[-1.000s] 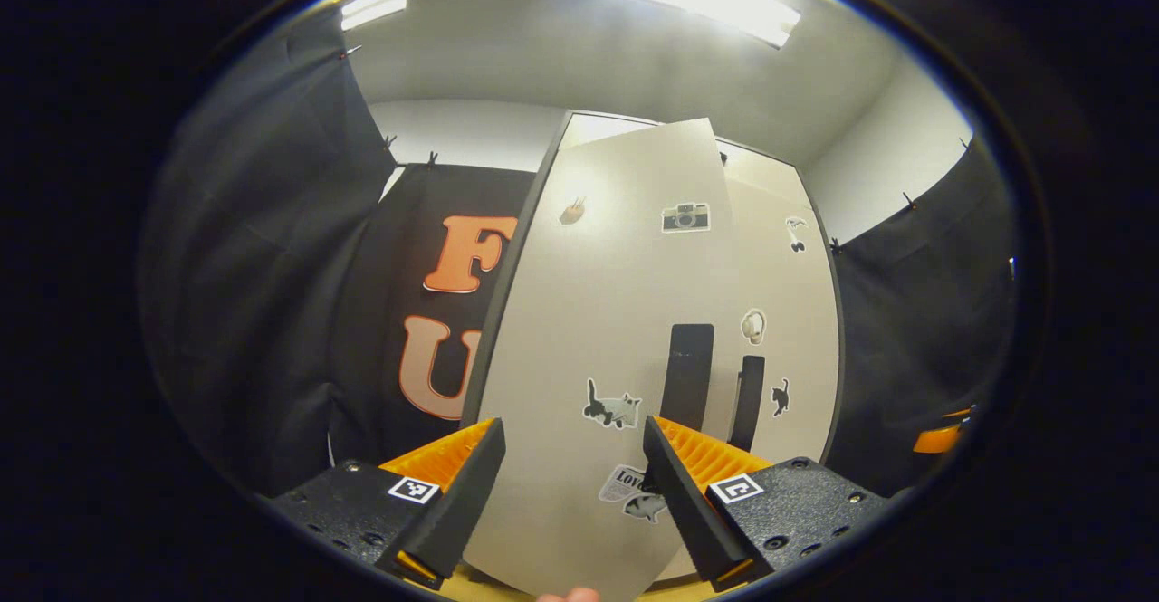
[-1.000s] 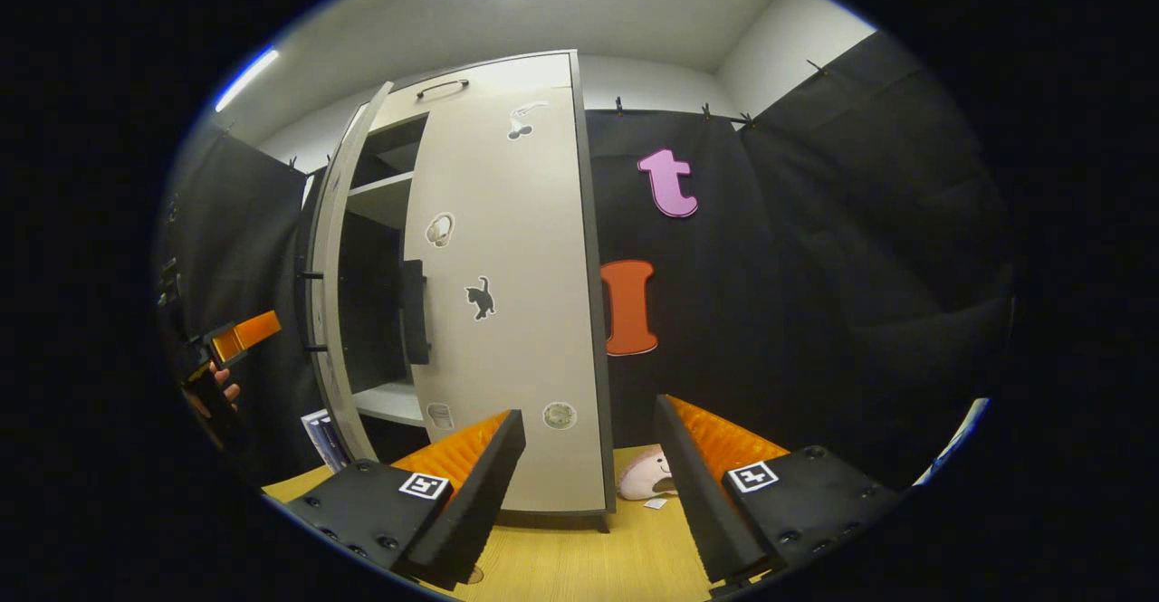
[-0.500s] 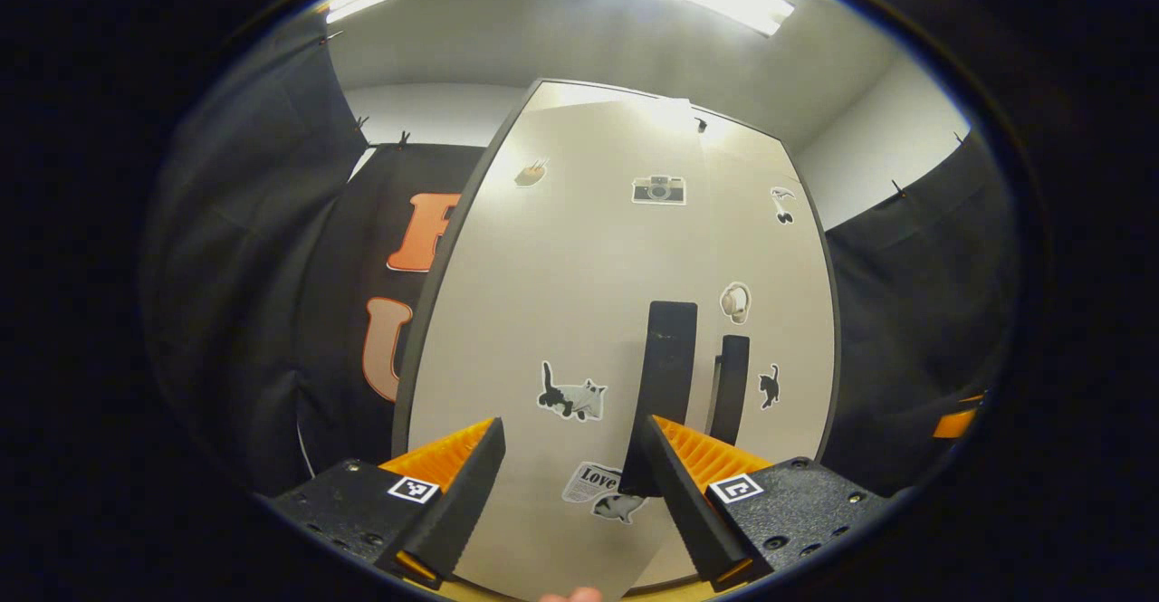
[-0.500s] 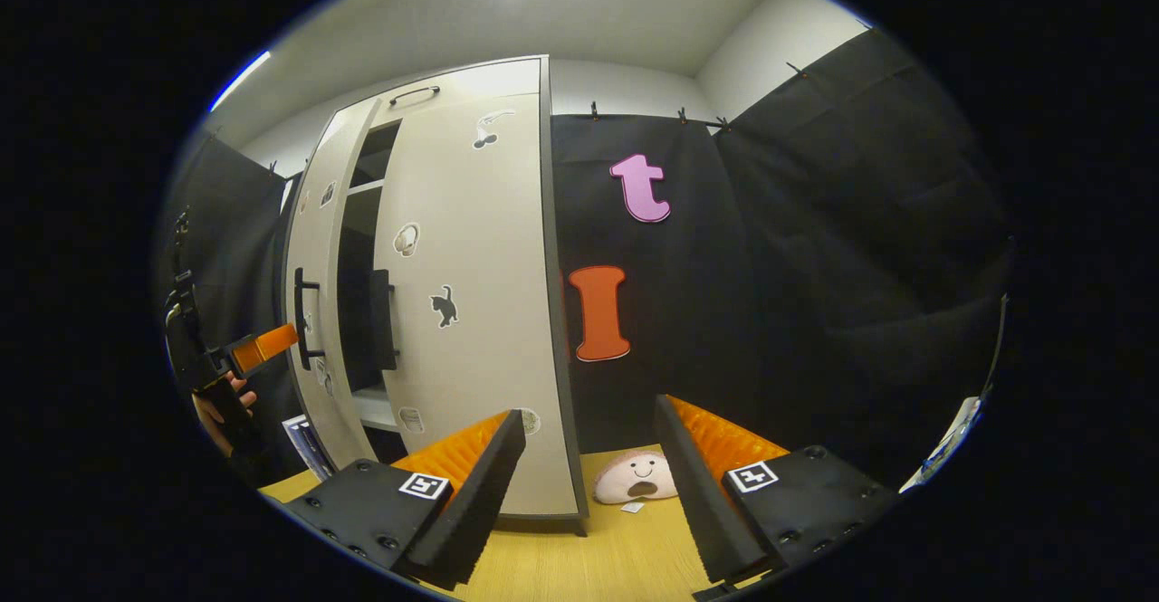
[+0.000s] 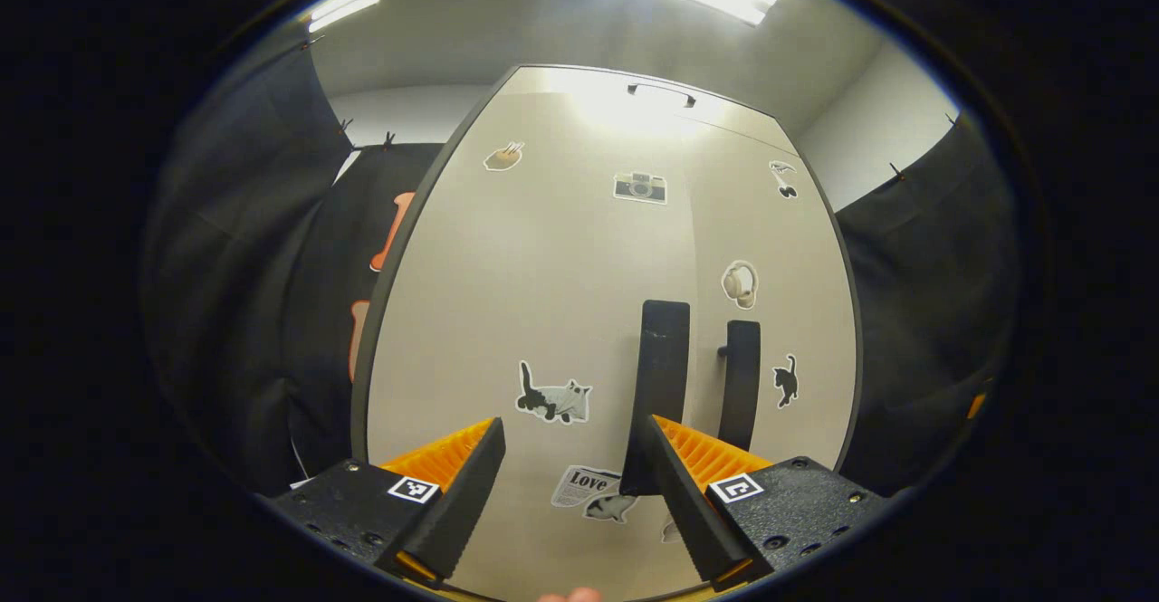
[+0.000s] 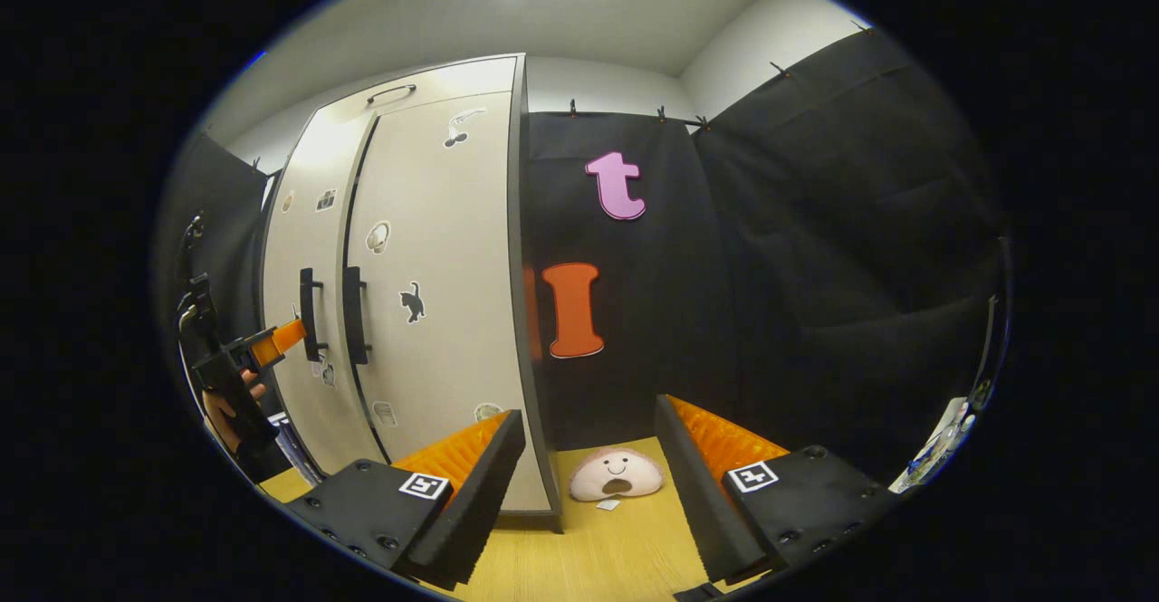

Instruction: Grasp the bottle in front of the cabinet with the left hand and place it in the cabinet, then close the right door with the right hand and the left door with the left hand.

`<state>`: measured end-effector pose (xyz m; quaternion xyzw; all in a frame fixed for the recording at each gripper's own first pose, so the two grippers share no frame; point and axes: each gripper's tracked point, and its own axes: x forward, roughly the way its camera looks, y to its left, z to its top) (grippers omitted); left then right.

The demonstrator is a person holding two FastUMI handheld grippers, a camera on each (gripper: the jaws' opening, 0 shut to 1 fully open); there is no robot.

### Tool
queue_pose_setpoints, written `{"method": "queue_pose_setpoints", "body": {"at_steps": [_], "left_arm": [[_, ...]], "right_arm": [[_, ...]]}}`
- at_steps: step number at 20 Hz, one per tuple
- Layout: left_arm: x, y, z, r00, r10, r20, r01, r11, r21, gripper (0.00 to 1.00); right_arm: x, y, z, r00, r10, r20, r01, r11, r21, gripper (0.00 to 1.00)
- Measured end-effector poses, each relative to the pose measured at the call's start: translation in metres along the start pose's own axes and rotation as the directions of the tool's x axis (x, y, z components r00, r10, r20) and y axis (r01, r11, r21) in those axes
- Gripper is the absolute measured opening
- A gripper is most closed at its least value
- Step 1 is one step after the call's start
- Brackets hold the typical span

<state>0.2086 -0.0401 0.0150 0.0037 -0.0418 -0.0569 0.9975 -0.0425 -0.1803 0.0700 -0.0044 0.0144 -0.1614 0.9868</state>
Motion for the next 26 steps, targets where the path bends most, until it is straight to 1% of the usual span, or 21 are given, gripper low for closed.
{"method": "queue_pose_setpoints", "body": {"at_steps": [1,2,5,8,12,21,23,26], "left_arm": [[0.003,0.000,-0.001,1.000,0.001,0.000,-0.001,1.000,-0.005,0.89],[0.006,-0.001,-0.002,1.000,0.001,-0.001,-0.001,1.000,-0.010,0.93],[0.010,0.000,-0.006,1.000,-0.009,-0.019,0.009,1.000,-0.013,0.94],[-0.005,0.001,-0.011,0.999,-0.002,-0.052,0.000,0.999,-0.037,0.93],[-0.052,0.011,-0.003,0.998,0.017,-0.057,-0.021,0.998,-0.061,0.93],[-0.162,0.054,0.012,0.988,0.140,-0.067,-0.143,0.988,-0.057,0.94],[-0.177,0.058,0.017,0.986,0.153,-0.066,-0.155,0.987,-0.038,0.94],[-0.203,0.066,0.020,0.982,0.180,-0.064,-0.180,0.984,0.014,0.94]], "right_arm": [[-0.002,-0.001,0.000,1.000,-0.003,0.000,0.003,1.000,0.000,0.96],[-0.003,0.000,0.001,1.000,-0.004,0.001,0.004,1.000,0.001,0.96],[-0.009,0.005,0.003,1.000,0.004,0.005,-0.004,1.000,0.008,0.95],[-0.012,0.015,0.003,1.000,0.020,0.009,-0.020,1.000,0.011,0.95],[-0.014,0.033,-0.003,0.998,0.061,0.001,-0.061,0.998,0.015,0.95],[-0.012,0.090,-0.027,0.981,0.195,-0.023,-0.194,0.981,0.026,0.96],[-0.014,0.104,-0.031,0.974,0.227,-0.019,-0.227,0.974,0.027,0.96],[-0.015,0.116,-0.036,0.966,0.256,-0.023,-0.256,0.967,0.013,0.95]]}}
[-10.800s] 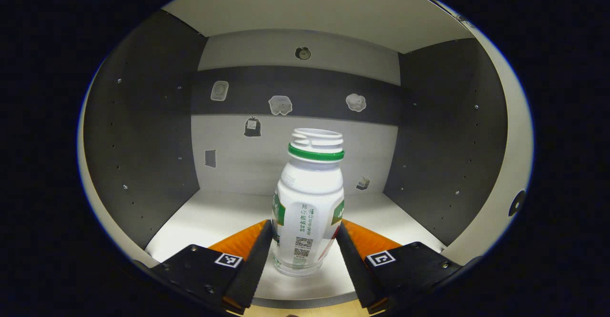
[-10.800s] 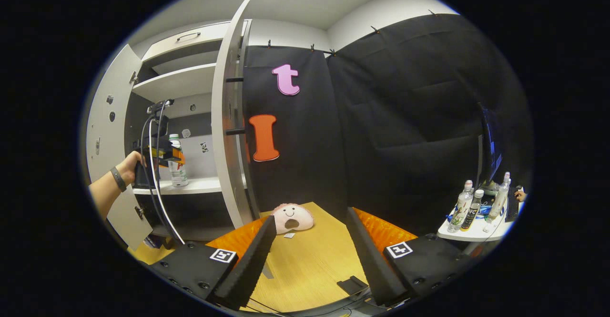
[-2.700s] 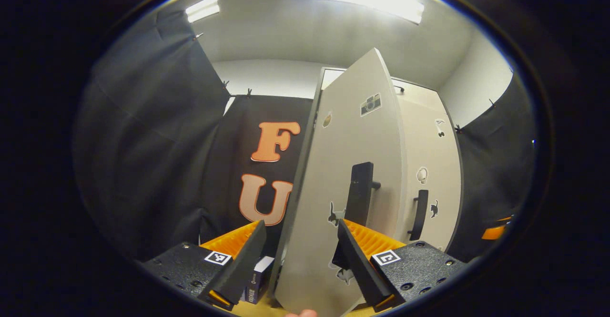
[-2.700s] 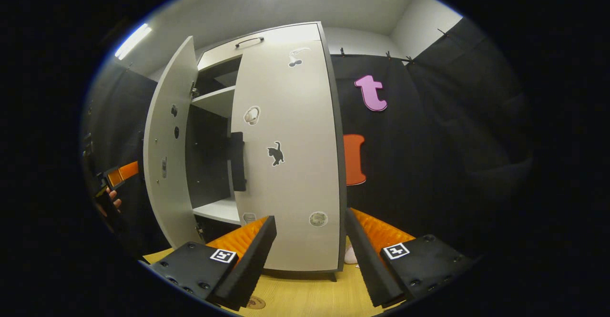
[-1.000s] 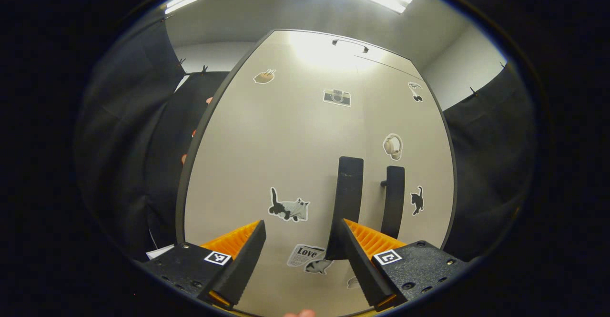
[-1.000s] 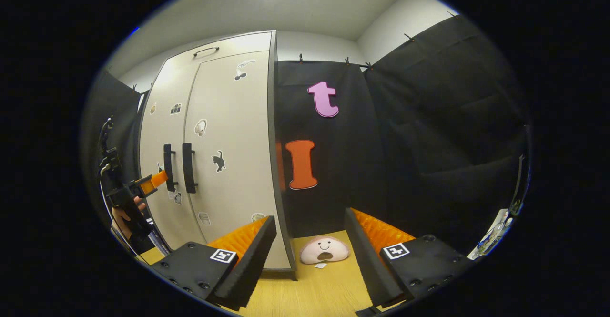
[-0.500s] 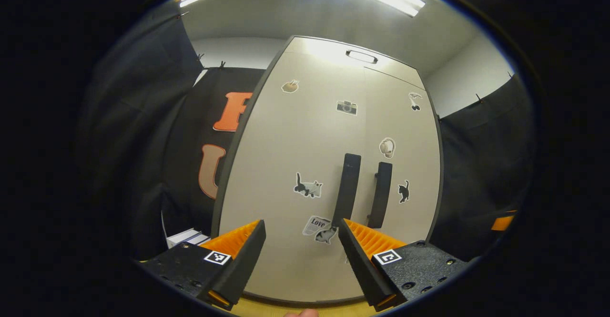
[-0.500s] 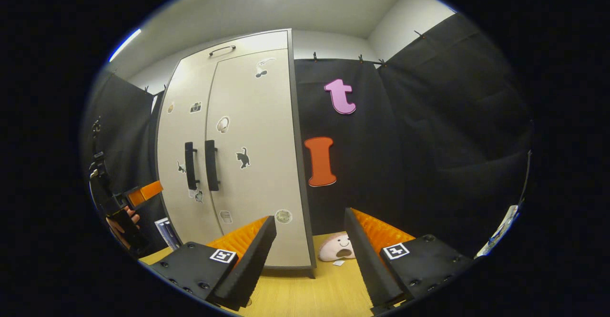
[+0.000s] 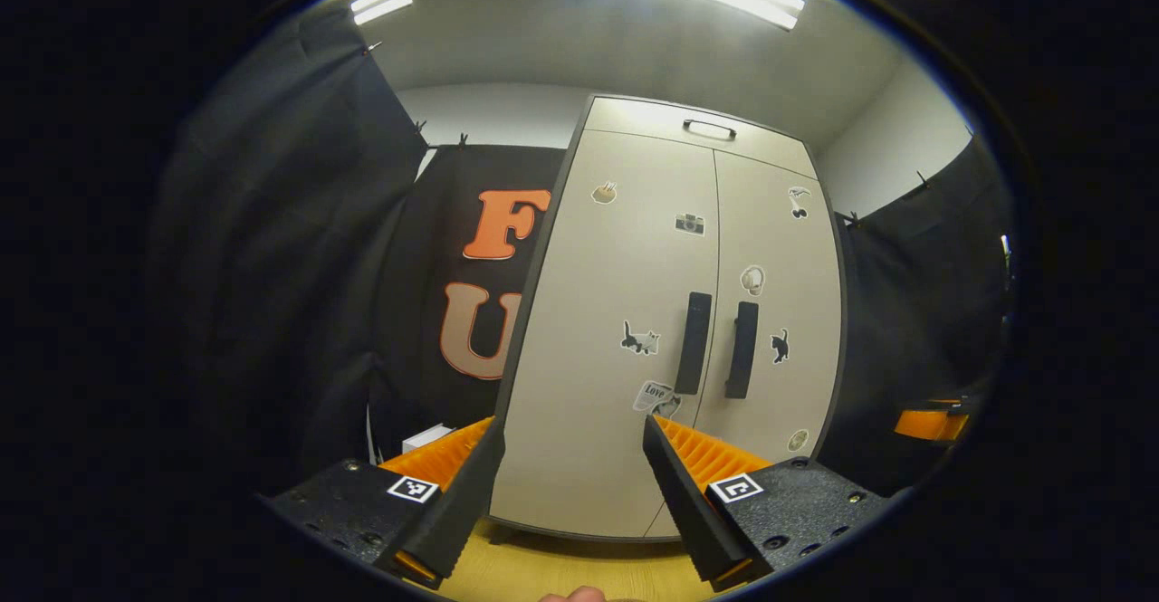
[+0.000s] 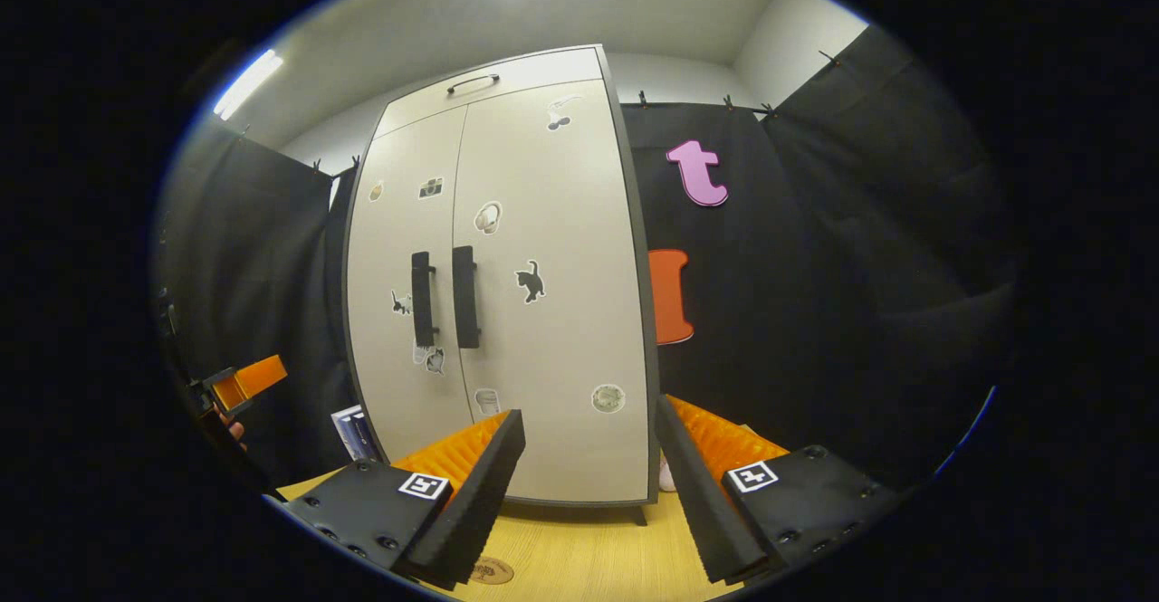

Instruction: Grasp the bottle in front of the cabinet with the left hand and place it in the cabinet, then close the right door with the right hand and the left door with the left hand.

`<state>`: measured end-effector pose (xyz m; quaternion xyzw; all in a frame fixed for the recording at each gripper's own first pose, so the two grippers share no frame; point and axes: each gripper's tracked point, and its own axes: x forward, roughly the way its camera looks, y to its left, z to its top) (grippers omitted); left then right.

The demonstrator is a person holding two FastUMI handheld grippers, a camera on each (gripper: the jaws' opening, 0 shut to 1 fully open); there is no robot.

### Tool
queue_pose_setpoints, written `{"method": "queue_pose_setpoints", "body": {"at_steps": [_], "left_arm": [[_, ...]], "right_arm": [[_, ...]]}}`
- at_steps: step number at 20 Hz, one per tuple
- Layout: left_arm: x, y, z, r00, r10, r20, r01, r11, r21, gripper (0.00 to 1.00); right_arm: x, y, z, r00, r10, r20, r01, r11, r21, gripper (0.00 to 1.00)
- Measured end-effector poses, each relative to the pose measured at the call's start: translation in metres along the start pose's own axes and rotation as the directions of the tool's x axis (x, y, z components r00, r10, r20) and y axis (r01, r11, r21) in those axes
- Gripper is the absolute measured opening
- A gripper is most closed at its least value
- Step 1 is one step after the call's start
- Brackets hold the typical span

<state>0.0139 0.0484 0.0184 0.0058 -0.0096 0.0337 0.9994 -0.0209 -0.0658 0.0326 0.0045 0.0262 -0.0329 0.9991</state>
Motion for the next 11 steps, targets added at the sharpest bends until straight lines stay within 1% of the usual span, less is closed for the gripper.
{"method": "queue_pose_setpoints", "body": {"at_steps": [5,11], "left_arm": [[-0.025,0.000,0.005,0.999,0.018,0.029,-0.019,1.000,0.008,0.93],[-0.026,-0.012,0.019,0.997,-0.008,0.076,0.004,0.999,0.051,0.93]], "right_arm": [[-0.004,0.007,-0.004,1.000,0.022,0.008,-0.022,1.000,0.007,0.96],[-0.009,0.005,-0.002,0.999,0.025,0.025,-0.025,1.000,0.009,0.96]]}}
